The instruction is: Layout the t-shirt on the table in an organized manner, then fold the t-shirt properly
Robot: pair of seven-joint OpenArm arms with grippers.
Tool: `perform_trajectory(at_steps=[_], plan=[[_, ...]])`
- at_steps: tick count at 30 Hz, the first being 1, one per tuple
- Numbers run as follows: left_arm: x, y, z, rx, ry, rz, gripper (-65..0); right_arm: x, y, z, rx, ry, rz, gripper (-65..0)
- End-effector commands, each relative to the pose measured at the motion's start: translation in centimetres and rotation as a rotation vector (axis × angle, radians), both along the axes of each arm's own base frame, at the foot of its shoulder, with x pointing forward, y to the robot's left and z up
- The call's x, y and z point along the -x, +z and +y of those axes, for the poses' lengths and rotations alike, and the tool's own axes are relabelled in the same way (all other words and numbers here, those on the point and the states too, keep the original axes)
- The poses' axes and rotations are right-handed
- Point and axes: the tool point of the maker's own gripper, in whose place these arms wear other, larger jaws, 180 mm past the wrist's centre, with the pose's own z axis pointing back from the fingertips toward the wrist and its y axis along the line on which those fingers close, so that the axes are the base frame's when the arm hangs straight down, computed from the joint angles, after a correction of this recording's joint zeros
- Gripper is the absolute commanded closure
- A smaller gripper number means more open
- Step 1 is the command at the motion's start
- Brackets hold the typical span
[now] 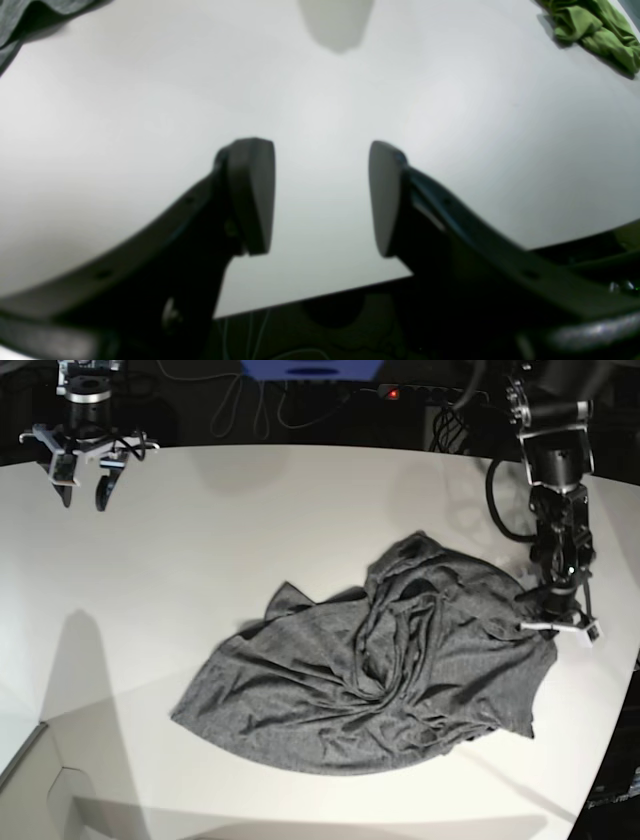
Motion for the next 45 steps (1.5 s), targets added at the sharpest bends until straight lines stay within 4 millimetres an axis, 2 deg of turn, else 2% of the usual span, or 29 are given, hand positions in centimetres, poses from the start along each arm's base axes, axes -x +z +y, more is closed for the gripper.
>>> perform_trajectory(at_steps=[1,6,7,9,13,16,19,24,28,30,33,36,40,45], plan=[[0.9,-0.1,0.1,-0.001,-0.009,0.026,0.0,-0.2,0.9,0.0,0.018,0.008,-0.031,-30.6],[4.0,4.1,-1.5,0.005,-0.052,-0.106,-0.4,-0.9,1.2,0.1,0.015,0.01,-0.051,-30.6],[4.8,4.9,-1.2,-0.005,-0.051,-0.12,-0.4,-0.9,1.2,0.1,0.014,0.011,-0.051,-30.6],[7.0,6.2,-0.3,-0.009,-0.023,-0.15,-0.4,-1.2,1.4,0.1,0.014,0.011,-0.062,-30.6],[11.0,7.5,2.3,-0.043,0.053,-0.159,-0.4,-1.6,1.4,0.1,0.008,0.005,-0.063,-30.6],[13.4,7.7,5.0,-0.073,0.124,-0.144,-0.4,-2.6,1.8,0.4,0.0,0.01,-0.089,-30.6],[14.8,7.4,6.9,-0.088,0.175,-0.126,-0.4,-3.6,1.7,1.5,-0.026,0.029,-0.098,-30.6],[15.8,7.1,8.5,-0.095,0.219,-0.112,-0.4,-6.5,0.8,6.1,-0.113,0.145,-0.052,-30.6],[16.0,7.2,8.7,-0.099,0.224,-0.112,-0.4,-8.6,0.4,12.2,-0.165,0.333,0.009,-31.0],[16.0,7.2,8.6,-0.098,0.224,-0.112,-0.4,-9.6,0.8,15.1,-0.183,0.418,0.013,-31.0],[16.0,7.1,8.6,-0.101,0.224,-0.108,-0.4,-10.4,0.9,18.7,-0.214,0.505,0.029,-31.1],[16.1,7.0,8.5,-0.099,0.225,-0.107,-0.4,-11.0,-0.4,21.0,-0.258,0.525,0.06,-31.6],[16.1,7.0,8.5,-0.099,0.225,-0.107,-0.4,-11.7,-2.6,23.2,-0.281,0.551,0.107,-36.7],[16.7,6.6,8.4,-0.101,0.221,-0.087,-0.4,-12.7,-3.4,26.3,-0.282,0.622,0.127,-37.7]])
